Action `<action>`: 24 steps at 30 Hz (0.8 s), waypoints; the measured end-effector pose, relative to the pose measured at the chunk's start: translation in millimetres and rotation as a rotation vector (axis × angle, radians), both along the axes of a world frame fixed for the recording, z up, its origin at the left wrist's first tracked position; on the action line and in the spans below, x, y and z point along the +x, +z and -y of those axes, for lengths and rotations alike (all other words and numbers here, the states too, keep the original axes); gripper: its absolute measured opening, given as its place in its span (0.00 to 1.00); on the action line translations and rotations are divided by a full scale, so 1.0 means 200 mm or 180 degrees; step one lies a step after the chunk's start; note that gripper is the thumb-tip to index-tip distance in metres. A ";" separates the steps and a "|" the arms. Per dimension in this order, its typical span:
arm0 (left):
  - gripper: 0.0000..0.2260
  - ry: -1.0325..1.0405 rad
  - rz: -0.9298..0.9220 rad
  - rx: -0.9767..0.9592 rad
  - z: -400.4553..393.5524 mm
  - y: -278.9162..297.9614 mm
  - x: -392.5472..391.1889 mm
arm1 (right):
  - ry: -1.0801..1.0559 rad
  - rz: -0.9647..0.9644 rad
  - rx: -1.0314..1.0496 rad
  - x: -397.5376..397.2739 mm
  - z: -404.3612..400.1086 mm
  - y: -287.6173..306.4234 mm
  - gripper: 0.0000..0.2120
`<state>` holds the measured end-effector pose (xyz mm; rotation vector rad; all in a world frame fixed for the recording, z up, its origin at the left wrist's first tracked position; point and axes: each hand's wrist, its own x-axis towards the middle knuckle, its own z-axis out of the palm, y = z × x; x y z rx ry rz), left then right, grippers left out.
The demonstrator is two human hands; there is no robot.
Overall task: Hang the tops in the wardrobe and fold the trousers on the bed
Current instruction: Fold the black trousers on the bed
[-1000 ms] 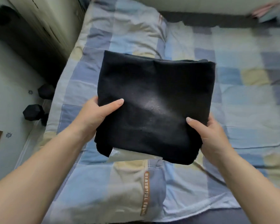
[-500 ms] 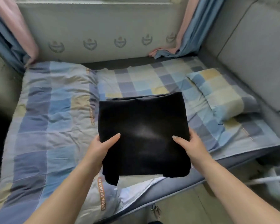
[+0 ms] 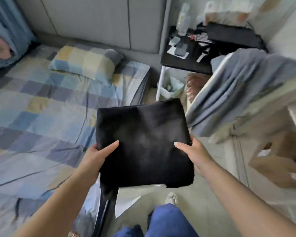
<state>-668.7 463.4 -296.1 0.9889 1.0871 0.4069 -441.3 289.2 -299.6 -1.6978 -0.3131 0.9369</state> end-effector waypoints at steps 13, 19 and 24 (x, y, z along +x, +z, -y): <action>0.18 -0.2079 0.0010 0.0211 0.86 0.10 1.75 | -0.1999 -0.0037 0.0047 0.99 1.37 0.10 0.16; 0.19 -0.2616 0.0068 0.0234 1.23 0.14 2.39 | -0.2585 -0.0029 0.0055 1.40 1.77 0.15 0.16; 0.20 -0.2970 -0.0013 0.0196 1.40 0.09 2.86 | -0.3068 0.0101 -0.0163 1.68 1.93 0.10 0.10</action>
